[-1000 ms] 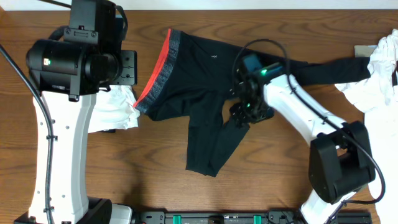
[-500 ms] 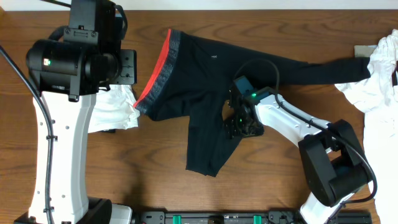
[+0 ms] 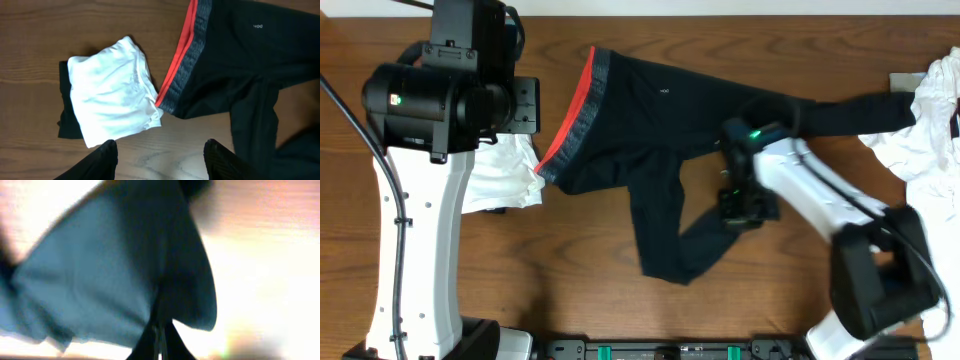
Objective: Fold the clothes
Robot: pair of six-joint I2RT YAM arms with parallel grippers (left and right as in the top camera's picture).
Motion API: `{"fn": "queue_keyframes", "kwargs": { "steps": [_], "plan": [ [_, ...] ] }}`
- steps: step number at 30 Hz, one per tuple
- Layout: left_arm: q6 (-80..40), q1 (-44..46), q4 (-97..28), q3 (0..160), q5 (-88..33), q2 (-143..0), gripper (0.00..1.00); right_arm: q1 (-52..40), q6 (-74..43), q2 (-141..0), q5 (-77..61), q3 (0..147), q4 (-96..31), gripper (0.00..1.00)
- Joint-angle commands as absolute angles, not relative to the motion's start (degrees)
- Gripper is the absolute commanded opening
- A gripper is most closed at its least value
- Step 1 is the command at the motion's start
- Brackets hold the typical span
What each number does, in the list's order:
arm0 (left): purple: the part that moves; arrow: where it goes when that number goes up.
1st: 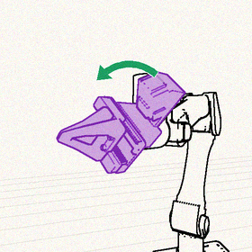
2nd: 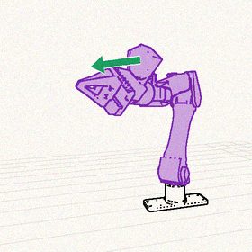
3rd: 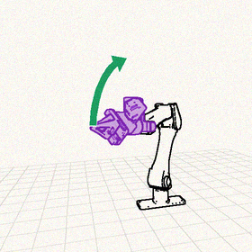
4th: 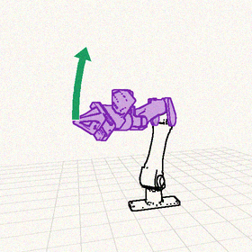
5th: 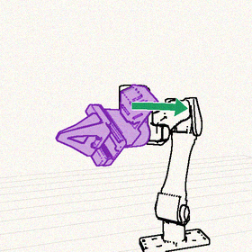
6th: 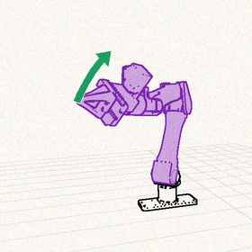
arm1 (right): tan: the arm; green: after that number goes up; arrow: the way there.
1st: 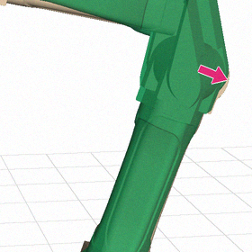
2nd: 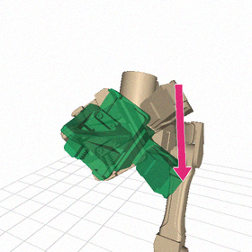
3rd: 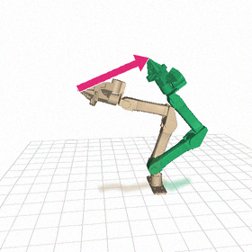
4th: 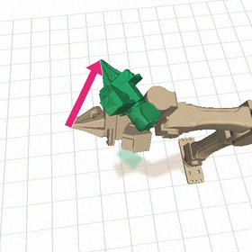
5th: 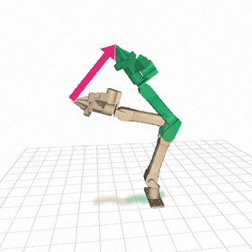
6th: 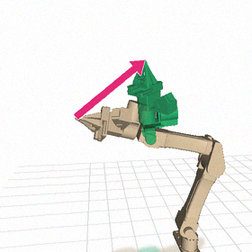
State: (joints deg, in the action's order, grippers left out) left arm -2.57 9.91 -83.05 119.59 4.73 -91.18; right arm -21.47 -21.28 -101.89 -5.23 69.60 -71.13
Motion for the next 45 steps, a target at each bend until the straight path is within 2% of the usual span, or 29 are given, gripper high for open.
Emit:
{"fn": "queue_keyframes", "kwargs": {
  "steps": [1, 7, 13, 17, 19, 20, 28, 29, 31, 33, 37, 42, 45],
  "plan": [
    [-2.00, 9.67, -82.19, 120.03, 5.45, -90.87, 0.58, -17.89, -21.32, -96.53, -1.65, 74.78, -76.73, 0.01],
    [-2.00, 9.67, -81.06, 120.03, 5.45, -90.87, 0.62, -12.93, -20.53, -93.30, 1.83, 76.14, -86.70, 0.01],
    [-1.98, 9.67, -80.66, 120.03, 5.45, -90.87, 0.63, -9.02, -24.53, -93.32, 15.27, 76.14, -93.27, 0.01],
    [-1.98, 9.67, -80.47, 120.03, 5.45, -90.87, 0.63, -3.88, -28.36, -93.32, 21.47, 76.14, -93.14, 0.01],
    [-1.98, 9.67, -80.47, 120.03, 5.45, -90.87, 0.63, -0.30, -28.58, -93.32, 21.89, 76.14, -91.64, 0.02],
    [-1.98, 9.67, -80.47, 120.03, 5.45, -90.87, 0.63, 1.93, -28.42, -93.30, 21.87, 76.14, -90.78, 0.05],
    [-1.98, 9.67, -80.20, 120.03, 5.45, -90.87, 0.63, 15.44, -26.06, -93.32, 20.49, 76.14, -86.67, 0.06],
    [-1.98, 9.67, -80.05, 120.03, 5.45, -90.87, 0.64, 16.23, -26.06, -93.32, 19.44, 76.14, -86.39, 0.15],
    [-1.98, 9.67, -79.68, 120.03, 5.45, -90.87, 0.64, 17.30, -24.75, -93.32, 16.23, 76.14, -85.45, 0.48],
    [-1.98, 9.67, -79.42, 120.03, 5.45, -90.87, 0.64, 17.61, -20.91, -93.32, 13.02, 76.14, -83.85, 0.63],
    [-2.00, 9.67, -79.35, 120.03, 5.45, -90.87, 0.64, 17.63, -20.29, -93.32, 9.74, 76.12, -82.02, 0.65],
    [-1.98, 9.67, -79.35, 120.03, 5.45, -90.87, 0.64, 17.45, -18.87, -93.32, 3.86, 74.83, -81.41, 0.54],
    [-1.98, 9.67, -79.22, 120.01, 5.45, -90.87, 0.64, 17.12, -18.57, -93.32, 3.40, 71.59, -79.31, 0.52]
  ]
}}
